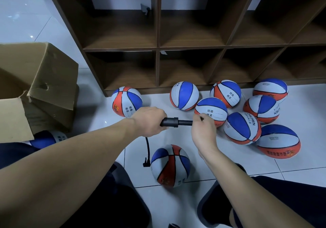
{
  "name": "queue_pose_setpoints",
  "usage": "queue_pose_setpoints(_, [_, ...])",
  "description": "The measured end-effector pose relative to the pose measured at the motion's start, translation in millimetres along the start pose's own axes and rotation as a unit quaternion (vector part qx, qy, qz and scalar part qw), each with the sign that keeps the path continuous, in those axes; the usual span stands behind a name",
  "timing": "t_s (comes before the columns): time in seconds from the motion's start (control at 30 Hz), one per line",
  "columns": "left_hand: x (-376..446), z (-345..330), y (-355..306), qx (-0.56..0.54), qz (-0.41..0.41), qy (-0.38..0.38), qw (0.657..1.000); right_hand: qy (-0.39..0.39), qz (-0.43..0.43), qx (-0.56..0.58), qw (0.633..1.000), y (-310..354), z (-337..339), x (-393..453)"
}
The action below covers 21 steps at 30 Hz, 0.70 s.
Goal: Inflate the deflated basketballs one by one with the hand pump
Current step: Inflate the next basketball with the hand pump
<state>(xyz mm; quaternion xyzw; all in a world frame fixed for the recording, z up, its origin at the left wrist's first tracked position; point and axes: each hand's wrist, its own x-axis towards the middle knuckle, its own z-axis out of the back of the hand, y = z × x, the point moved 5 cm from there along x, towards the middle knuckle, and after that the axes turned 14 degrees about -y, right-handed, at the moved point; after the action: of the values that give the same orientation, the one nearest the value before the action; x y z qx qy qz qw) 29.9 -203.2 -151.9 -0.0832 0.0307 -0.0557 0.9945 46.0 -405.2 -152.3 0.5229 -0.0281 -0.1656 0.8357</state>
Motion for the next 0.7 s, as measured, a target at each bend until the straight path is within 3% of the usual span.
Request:
queue_pose_setpoints(0.2, [-0.8,-2.2,-14.5,-0.008,-0.01,-0.013,1.0,0.062,0.012,-0.018,0.998,6.4,-16.3,-15.7])
queue_pose_setpoints(0.7, [0.0,-6.1,-10.9,-0.001,-0.03,0.005,1.0,0.083,-0.022,-0.005,0.996,-8.5,-13.8,-6.1])
